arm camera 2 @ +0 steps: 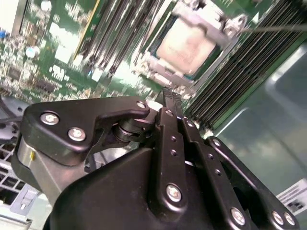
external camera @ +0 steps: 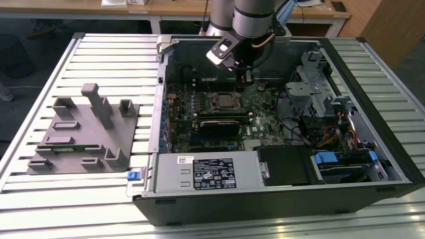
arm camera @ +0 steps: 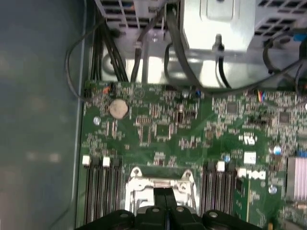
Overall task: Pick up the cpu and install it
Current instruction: 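Close the cpu cover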
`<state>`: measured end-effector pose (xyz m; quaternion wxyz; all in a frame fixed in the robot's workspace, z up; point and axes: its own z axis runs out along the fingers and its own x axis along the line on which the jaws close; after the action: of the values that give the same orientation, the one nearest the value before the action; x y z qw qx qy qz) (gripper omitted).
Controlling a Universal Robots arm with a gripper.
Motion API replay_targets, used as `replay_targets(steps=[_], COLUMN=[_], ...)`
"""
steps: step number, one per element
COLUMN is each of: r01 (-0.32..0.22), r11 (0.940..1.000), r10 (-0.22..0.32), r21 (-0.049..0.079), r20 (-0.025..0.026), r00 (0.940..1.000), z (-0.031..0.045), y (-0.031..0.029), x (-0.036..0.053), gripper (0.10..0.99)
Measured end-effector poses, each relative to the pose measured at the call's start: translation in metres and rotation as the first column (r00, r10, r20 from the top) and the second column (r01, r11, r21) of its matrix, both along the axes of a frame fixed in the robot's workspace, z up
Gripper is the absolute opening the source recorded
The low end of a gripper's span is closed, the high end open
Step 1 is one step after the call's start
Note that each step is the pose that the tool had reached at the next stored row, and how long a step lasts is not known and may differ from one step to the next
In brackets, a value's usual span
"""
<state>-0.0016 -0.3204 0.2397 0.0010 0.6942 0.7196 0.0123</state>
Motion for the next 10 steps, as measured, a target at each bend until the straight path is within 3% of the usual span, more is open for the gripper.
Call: replay_targets(steps=[4,10], r01=[0.0,0.0], r11=[1.0,1.0], r10=[0.0,0.0], r21=[0.0,0.001], r20=[0.0,0.0001], r00=[1.0,1.0], z=[-0.0011,-0.0017], y=[0.0,0.0], x=[-0.0132,-0.0242], gripper=[0.106,0.106])
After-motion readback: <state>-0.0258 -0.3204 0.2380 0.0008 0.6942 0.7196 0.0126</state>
